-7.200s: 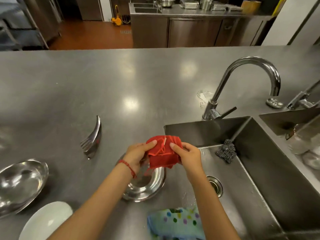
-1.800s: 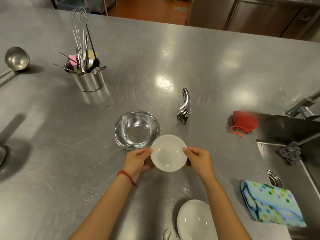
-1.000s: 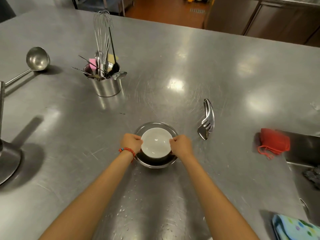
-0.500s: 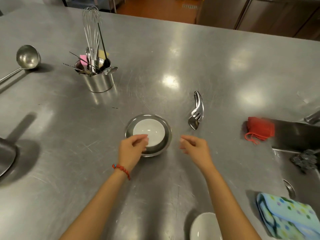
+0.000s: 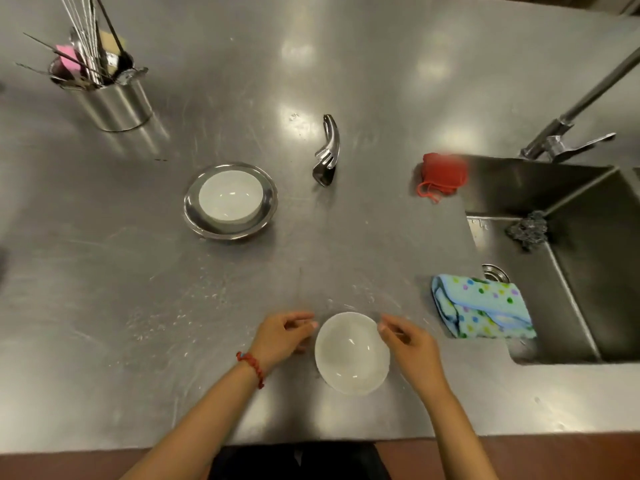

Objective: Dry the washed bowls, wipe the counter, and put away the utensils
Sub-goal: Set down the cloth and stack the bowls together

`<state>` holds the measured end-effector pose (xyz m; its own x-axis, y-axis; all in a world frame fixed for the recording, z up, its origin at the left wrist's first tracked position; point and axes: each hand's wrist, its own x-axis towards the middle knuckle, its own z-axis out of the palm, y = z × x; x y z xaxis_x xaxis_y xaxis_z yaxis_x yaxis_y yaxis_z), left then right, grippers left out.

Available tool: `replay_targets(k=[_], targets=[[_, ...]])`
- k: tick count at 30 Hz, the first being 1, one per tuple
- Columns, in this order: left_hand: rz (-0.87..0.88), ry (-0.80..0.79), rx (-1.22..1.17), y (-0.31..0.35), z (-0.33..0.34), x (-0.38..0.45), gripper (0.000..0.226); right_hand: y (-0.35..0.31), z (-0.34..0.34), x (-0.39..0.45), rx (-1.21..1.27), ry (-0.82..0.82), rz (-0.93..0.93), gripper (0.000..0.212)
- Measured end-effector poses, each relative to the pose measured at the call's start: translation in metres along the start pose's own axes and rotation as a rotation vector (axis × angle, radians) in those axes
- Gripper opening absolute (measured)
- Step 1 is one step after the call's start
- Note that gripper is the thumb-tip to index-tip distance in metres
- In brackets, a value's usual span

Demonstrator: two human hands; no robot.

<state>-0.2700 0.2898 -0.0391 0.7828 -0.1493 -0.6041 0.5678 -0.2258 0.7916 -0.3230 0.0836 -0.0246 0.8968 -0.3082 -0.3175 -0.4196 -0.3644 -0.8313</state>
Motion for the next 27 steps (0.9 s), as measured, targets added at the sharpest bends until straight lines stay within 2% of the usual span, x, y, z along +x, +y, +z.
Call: replay_targets(k=[4,11,15,20,24,27], targets=[[-0.05,-0.07,-0.084,-0.006,0.012,-0.012,0.028,0.011,0.003,-0.016,0.129,-0.018,0.075,0.018],[-0.132,-0.047,-0.296,-0.009,0.013,-0.018,0.016,0.013,0.002,-0.025,0.314,0.004,0.203,0.022],[-0.112,-0.027,-0.385,-0.001,0.002,-0.018,0.014,-0.006,0.005,-0.016,0.33,-0.014,0.151,0.034],[-0.03,0.068,-0.442,0.028,-0.036,-0.009,0.011,-0.055,0.024,0.017,0.329,-0.073,0.053,0.022],[0.066,0.173,-0.466,0.059,-0.078,0.003,0.009,-0.102,0.053,0.052,0.326,-0.129,-0.03,0.03],[0.125,0.232,-0.473,0.083,-0.11,0.015,0.006,-0.134,0.077,0.081,0.335,-0.163,-0.059,0.024]])
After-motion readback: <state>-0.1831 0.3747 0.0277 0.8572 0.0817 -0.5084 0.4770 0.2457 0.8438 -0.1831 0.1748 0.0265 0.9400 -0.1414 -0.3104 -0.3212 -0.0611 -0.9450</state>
